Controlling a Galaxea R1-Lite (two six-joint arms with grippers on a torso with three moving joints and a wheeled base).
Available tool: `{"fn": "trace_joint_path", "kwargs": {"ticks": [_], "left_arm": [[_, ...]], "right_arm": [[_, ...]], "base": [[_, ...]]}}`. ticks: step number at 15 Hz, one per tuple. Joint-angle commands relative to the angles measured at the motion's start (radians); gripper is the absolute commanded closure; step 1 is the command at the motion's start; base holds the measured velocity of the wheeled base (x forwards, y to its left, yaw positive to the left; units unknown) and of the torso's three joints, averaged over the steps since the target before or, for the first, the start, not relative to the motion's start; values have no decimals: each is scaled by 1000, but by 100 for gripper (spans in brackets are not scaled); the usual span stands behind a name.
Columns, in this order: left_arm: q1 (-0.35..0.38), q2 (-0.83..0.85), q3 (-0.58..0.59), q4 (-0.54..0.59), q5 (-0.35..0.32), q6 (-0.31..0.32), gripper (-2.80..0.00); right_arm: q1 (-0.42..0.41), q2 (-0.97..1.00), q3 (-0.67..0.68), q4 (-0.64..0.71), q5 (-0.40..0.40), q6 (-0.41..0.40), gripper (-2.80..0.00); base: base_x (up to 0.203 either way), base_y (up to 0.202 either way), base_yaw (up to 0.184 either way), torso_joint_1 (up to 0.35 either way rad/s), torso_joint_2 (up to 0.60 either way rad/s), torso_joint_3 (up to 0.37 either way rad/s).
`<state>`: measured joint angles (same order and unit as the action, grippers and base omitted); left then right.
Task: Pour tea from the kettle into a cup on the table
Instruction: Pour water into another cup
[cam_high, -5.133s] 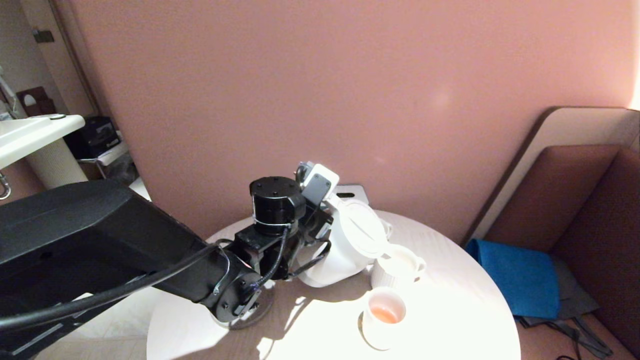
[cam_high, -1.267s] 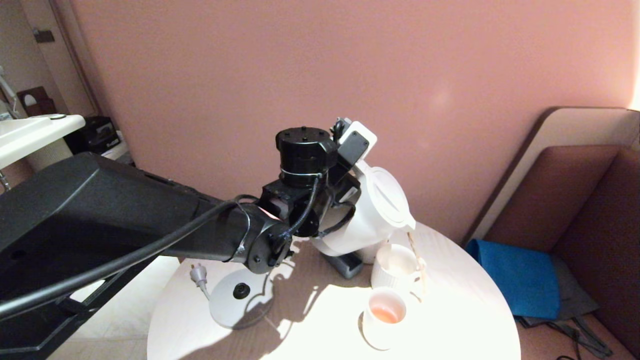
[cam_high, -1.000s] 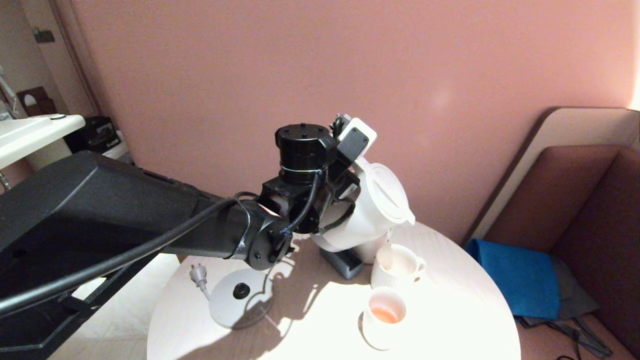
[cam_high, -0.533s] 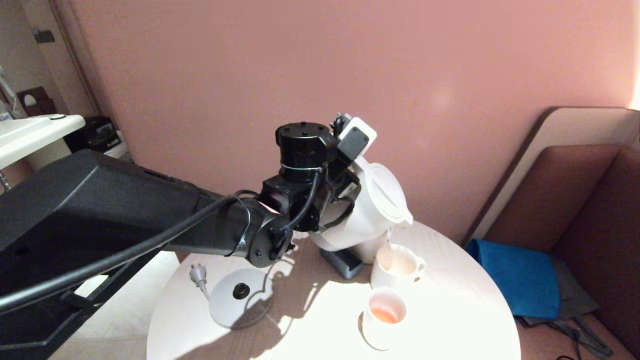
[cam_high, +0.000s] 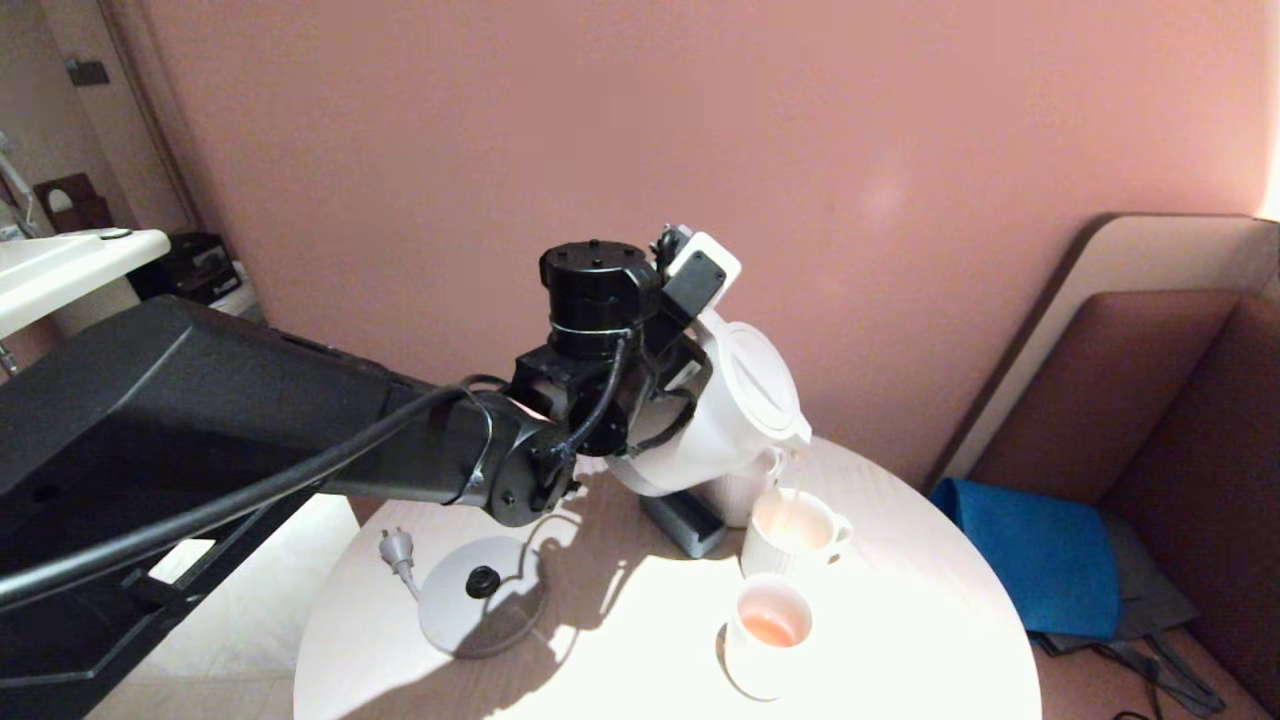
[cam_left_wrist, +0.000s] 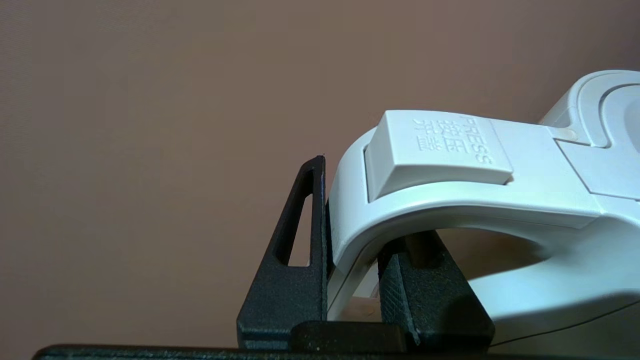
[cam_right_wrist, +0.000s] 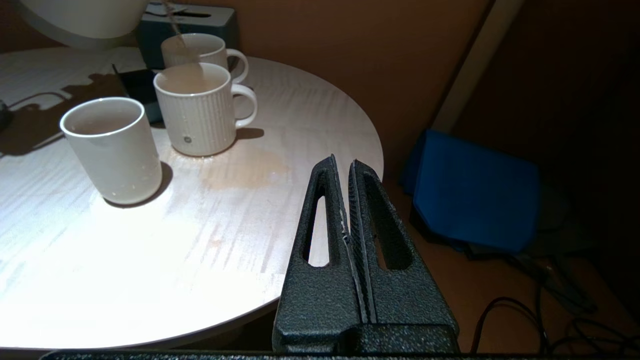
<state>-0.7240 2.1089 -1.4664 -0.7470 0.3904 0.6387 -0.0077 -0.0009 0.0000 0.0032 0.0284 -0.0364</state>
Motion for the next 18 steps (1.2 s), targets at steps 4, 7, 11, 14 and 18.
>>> {"fn": "trace_joint_path", "kwargs": {"ticks": [4,7,11,14,18], "left_arm": [[6,3,1,-5,2,15,0],[6,6,0,-5,2,23,0],[5,6,0,-3,2,31,0],[5,8,1,-3,2,32,0],[5,2,0,13,2,32,0]], "right_arm": [[-1,1,0,0,1,0,0],[0,1,0,0,1,0,0],[0,1,0,0,1,0,0],[-1,1,0,0,1,0,0],[0,1,0,0,1,0,0]], "base": [[0,0,0,0,0,0],[0,0,0,0,0,0],[0,0,0,0,0,0],[0,0,0,0,0,0],[0,0,0,0,0,0]]}}
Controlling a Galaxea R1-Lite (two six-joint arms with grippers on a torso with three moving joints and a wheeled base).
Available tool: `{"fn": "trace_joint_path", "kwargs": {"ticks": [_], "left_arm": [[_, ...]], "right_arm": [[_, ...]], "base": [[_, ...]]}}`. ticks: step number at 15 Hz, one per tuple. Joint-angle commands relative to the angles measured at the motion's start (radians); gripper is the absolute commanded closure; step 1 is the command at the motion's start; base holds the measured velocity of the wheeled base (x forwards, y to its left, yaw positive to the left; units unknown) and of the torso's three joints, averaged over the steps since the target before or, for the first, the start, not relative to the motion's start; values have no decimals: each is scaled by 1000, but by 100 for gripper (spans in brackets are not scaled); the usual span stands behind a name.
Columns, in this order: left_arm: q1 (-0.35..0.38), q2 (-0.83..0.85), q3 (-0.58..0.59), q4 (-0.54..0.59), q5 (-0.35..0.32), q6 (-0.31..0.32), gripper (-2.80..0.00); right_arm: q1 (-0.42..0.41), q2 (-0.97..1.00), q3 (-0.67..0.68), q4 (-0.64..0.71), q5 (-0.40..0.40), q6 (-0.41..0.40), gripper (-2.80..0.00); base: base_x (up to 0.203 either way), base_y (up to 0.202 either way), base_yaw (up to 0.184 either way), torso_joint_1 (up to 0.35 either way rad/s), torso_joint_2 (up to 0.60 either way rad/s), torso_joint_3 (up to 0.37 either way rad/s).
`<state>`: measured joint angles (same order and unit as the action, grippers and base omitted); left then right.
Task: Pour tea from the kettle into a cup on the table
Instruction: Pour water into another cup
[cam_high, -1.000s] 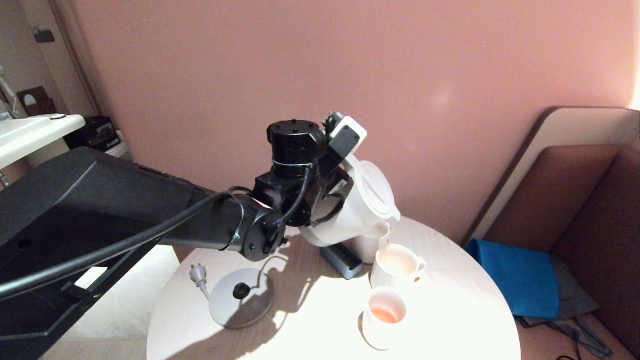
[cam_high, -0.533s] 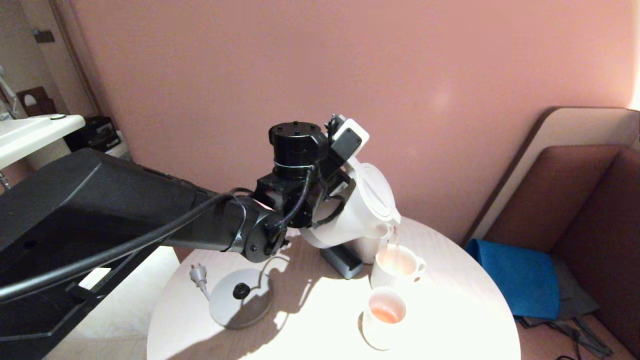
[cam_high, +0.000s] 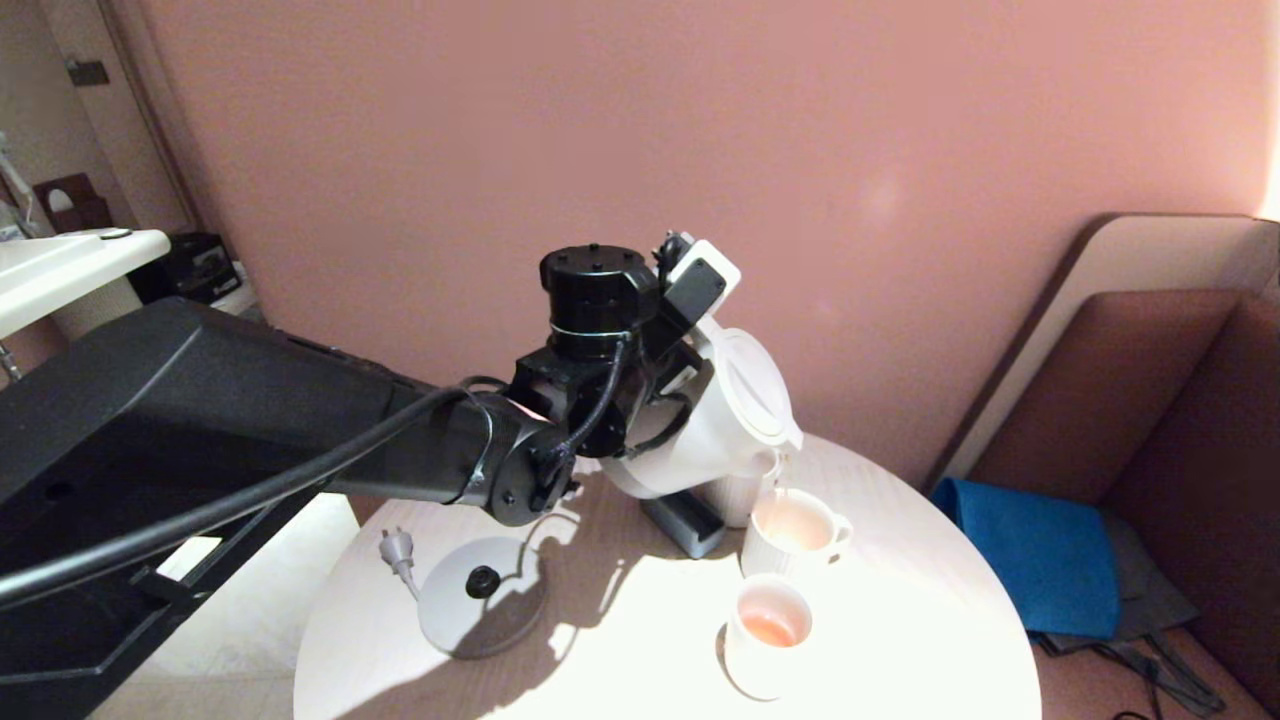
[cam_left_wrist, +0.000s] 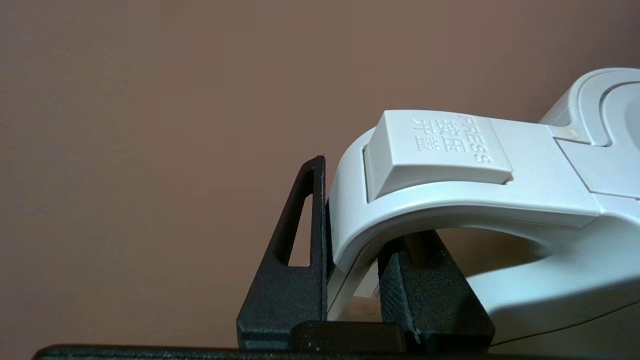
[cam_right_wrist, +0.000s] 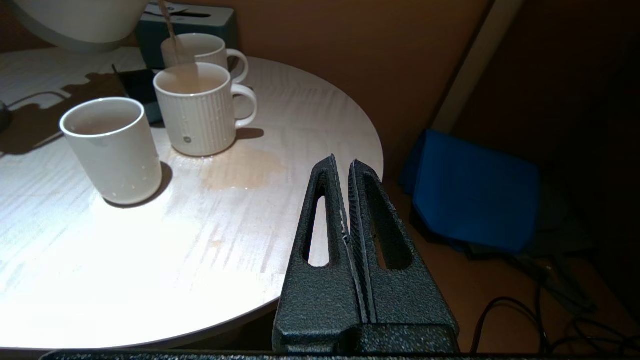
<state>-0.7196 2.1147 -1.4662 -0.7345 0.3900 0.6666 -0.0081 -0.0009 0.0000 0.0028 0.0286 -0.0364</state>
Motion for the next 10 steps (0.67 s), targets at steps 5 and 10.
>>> {"fn": "trace_joint_path", "kwargs": {"ticks": [5,10], "left_arm": [[1,-5,-2,1,1,34,0],[0,-2,-3,1,1,38,0]], "right_arm": [[0,1,0,0,1,0,0],[0,1,0,0,1,0,0]], "base": [[0,0,0,0,0,0],[0,0,0,0,0,0]]}}
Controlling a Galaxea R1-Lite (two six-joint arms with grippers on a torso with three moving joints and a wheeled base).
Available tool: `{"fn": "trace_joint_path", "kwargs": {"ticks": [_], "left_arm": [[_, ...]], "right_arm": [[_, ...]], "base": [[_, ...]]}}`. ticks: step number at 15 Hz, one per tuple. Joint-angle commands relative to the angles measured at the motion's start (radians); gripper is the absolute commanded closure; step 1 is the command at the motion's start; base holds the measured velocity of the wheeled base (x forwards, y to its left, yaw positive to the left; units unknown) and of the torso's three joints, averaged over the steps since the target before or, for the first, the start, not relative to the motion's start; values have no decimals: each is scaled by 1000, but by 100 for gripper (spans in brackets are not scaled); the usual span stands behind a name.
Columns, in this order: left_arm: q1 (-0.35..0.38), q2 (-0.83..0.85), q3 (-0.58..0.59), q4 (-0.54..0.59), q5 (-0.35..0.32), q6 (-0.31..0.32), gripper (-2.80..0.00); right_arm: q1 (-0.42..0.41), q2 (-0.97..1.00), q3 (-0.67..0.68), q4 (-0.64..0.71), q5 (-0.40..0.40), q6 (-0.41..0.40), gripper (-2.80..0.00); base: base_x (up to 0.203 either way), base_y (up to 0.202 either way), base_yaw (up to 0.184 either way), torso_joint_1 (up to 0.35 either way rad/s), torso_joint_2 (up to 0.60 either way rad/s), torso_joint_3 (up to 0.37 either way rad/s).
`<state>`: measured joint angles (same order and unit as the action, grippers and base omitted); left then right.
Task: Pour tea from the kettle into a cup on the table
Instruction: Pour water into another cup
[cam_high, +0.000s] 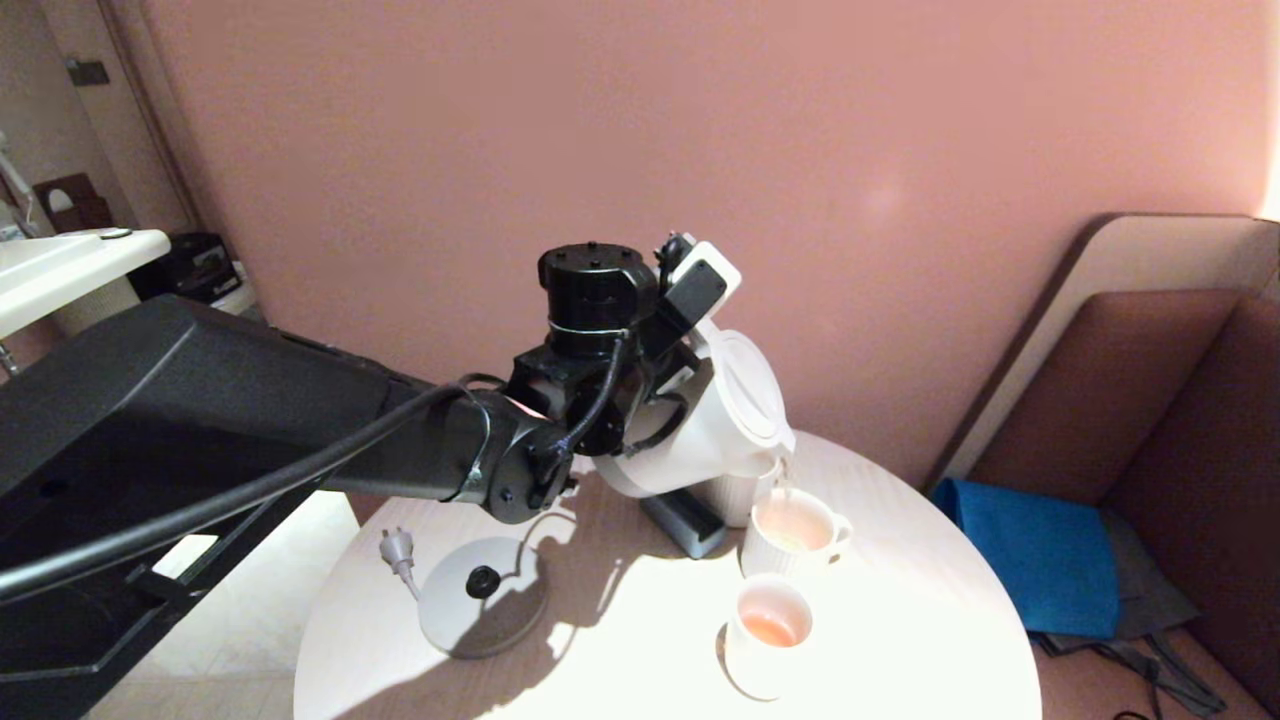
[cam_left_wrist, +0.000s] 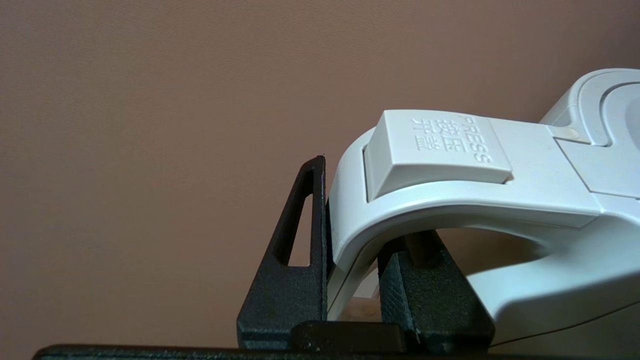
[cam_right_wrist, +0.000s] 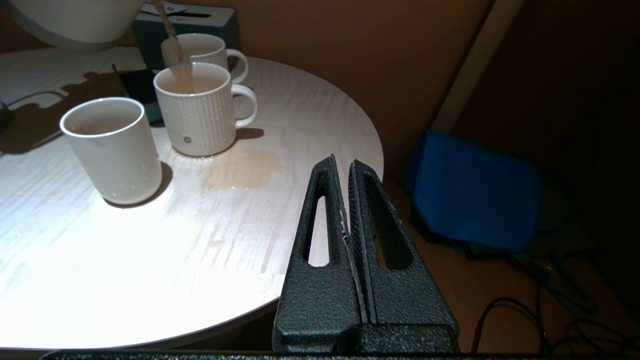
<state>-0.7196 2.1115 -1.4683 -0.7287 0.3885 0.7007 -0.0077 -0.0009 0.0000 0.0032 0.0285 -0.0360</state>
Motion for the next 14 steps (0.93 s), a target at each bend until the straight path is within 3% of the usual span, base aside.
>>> {"fn": "trace_joint_path", "kwargs": {"ticks": [1,14], "left_arm": [[0,1,-1,-5,3,3,0],[-1,2,-43,31,3,22,0]], "right_arm": [[0,1,0,0,1,-1,0],[0,1,0,0,1,-1,0]], "base": [[0,0,0,0,0,0],[0,0,0,0,0,0]]}}
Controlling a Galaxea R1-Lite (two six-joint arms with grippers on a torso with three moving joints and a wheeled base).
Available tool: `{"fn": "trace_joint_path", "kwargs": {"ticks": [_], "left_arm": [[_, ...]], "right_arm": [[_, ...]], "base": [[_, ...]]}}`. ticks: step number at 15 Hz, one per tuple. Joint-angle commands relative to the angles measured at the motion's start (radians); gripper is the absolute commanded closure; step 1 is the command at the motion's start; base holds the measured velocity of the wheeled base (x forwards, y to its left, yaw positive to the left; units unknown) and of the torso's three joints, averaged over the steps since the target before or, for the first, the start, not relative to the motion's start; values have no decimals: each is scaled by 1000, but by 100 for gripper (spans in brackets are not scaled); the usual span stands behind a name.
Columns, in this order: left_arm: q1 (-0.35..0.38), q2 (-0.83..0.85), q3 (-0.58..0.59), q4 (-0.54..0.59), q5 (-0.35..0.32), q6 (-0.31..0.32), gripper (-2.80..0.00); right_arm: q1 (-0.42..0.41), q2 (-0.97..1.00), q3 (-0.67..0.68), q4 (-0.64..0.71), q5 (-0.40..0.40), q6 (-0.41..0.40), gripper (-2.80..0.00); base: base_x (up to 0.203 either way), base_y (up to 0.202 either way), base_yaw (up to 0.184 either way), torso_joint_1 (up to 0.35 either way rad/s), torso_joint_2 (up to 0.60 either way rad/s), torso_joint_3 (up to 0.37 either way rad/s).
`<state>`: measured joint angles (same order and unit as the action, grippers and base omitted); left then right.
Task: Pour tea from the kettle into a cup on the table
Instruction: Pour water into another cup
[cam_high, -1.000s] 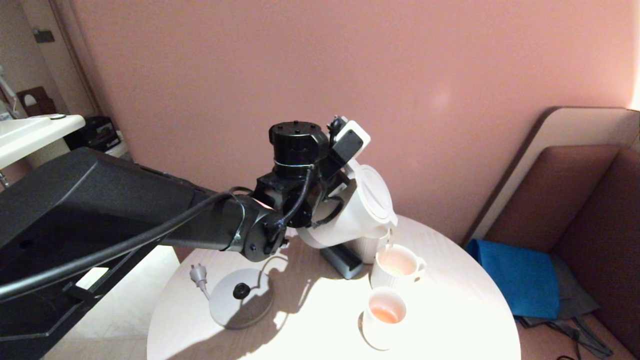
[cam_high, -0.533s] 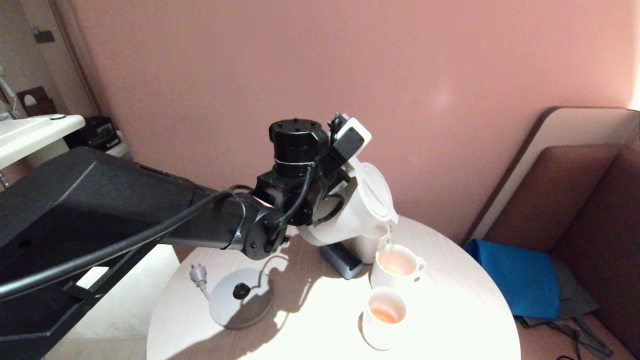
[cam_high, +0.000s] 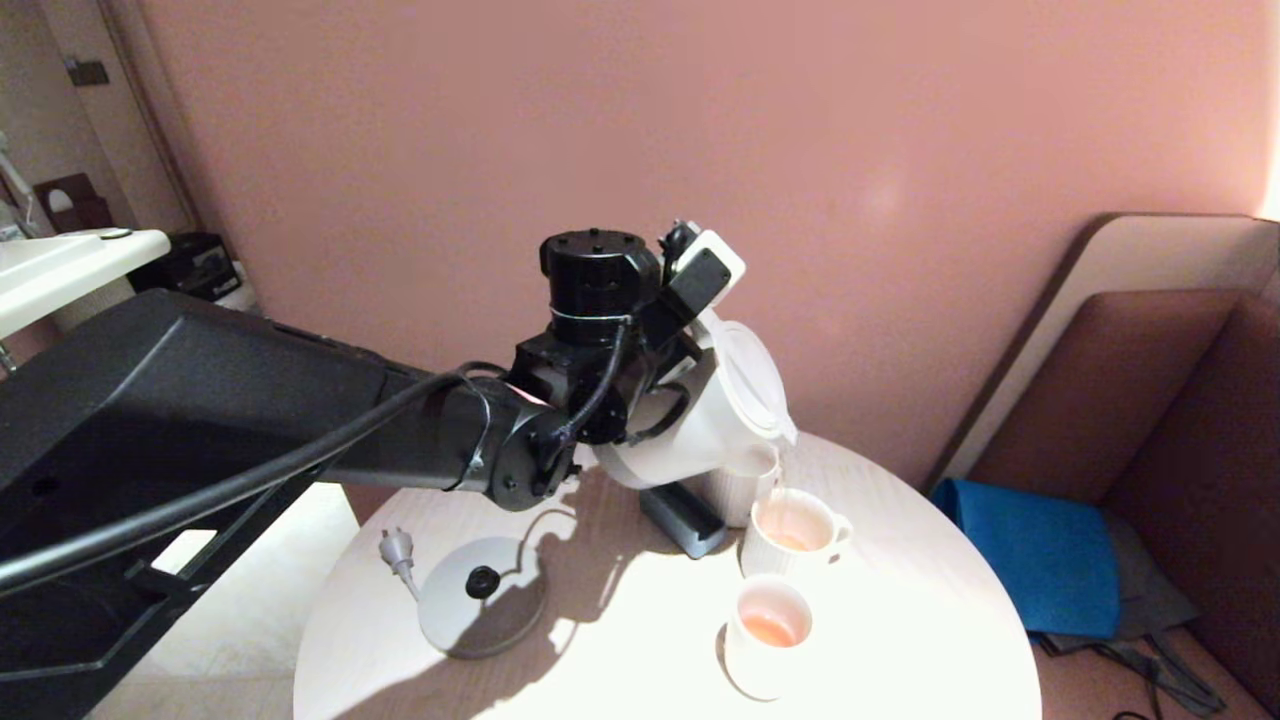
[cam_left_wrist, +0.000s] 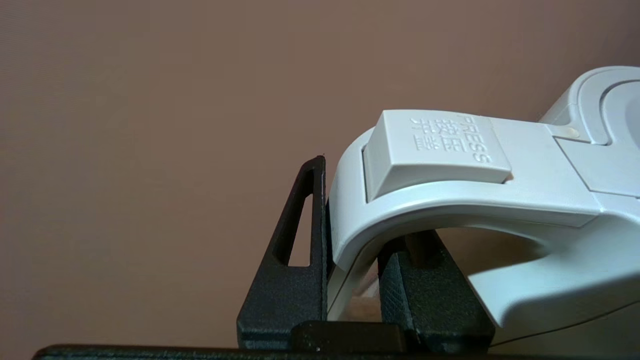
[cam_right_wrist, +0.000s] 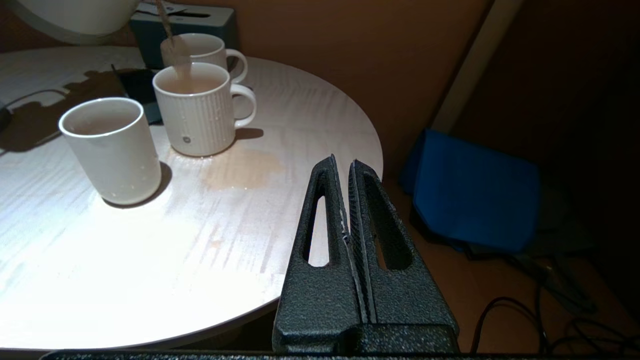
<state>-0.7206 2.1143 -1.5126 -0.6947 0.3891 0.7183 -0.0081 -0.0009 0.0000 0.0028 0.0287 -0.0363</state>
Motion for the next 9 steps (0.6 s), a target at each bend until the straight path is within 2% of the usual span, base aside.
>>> {"fn": "trace_joint_path", "kwargs": {"ticks": [1,9], "left_arm": [[0,0,2,-3,2,4,0],[0,3,5,-8,-1,-8,0]], "right_arm": [[0,1,0,0,0,0,0],[0,1,0,0,0,0,0]], "base": [[0,0,0,0,0,0],[0,0,0,0,0,0]]}}
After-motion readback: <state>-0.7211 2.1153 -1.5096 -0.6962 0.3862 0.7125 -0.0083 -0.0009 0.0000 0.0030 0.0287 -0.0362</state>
